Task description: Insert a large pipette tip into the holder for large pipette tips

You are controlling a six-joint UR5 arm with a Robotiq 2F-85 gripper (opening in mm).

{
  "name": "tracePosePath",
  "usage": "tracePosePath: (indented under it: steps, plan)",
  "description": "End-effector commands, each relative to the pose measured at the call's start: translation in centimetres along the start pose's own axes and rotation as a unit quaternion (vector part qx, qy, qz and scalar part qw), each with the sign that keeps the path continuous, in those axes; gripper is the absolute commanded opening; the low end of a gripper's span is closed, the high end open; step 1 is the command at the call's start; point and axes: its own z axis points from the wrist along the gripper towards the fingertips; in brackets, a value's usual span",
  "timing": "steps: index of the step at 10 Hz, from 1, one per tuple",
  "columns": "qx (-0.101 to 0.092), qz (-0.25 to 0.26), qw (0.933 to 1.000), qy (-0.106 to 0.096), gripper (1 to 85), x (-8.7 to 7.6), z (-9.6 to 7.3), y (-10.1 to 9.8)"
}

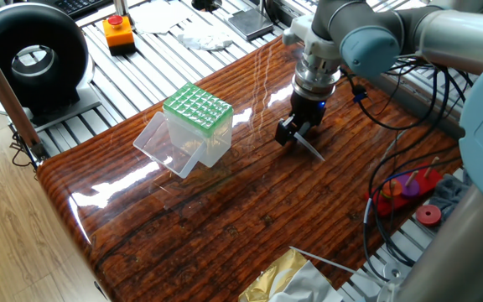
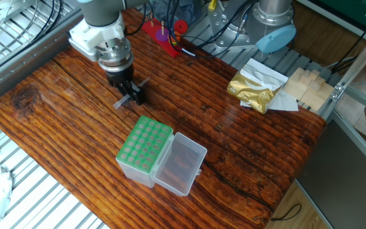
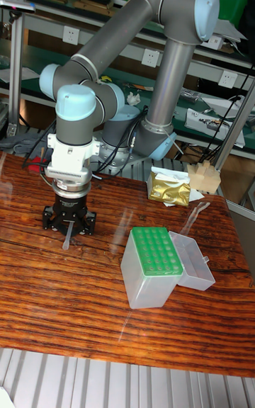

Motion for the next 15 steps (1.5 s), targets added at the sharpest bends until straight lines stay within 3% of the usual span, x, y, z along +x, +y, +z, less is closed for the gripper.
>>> tracePosePath:
  steps: [1, 3, 7, 11, 15]
  plan:
    - [-0.002, 0.005, 0.9999, -0.015, 21.0, -0.8, -0.1, 0.0]
    - [-0.002, 0.005, 0.9994, -0.033, 21.0, -1.7, -0.2, 0.0]
    - [-0.017, -0.011, 0.9986, -0.048, 25.3, -2.5, -0.3, 0.8]
    - [-0.019, -0.019, 0.9974, -0.067, 26.3, -3.5, -0.4, 0.9]
    - [-0.022, -0.022, 0.9970, -0.071, 26.7, -3.7, -0.4, 1.1]
